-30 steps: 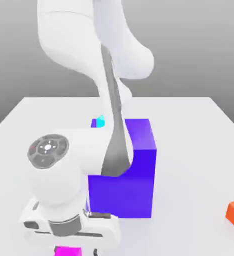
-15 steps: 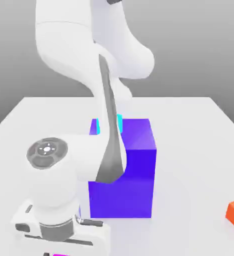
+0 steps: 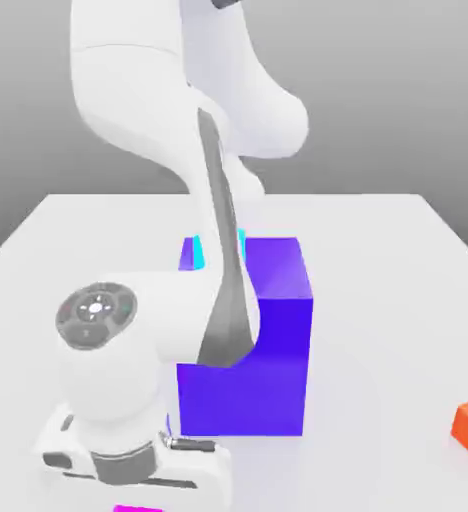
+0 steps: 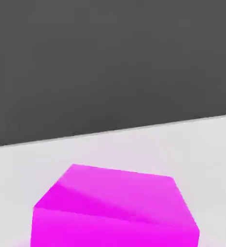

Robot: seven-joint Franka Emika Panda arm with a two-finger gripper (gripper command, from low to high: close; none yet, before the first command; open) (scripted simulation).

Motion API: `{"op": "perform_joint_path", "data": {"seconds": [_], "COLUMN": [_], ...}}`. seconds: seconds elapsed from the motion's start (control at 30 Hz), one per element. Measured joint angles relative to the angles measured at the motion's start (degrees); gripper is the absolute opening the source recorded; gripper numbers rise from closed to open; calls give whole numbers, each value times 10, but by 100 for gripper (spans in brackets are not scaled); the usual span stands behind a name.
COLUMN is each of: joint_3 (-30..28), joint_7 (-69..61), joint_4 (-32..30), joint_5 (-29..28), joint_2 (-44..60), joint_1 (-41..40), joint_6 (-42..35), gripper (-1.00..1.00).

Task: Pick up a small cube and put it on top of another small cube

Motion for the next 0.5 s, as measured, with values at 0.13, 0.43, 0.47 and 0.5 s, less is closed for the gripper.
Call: {"op": "perform_joint_path", "data": {"seconds": [0.13, 0.43, 0.47, 0.5], "joint_3": [11, 11, 9, 7], "joint_7": [-9, -8, -6, -3], "joint_4": [-3, -14, -16, -18], "joint_5": [10, 11, 9, 6], "joint_2": [-12, -64, -72, -80], "joint_1": [-6, -9, -9, -8], "joint_6": [-18, -30, -30, -29], "gripper": [-100, -100, -100, -100]}}
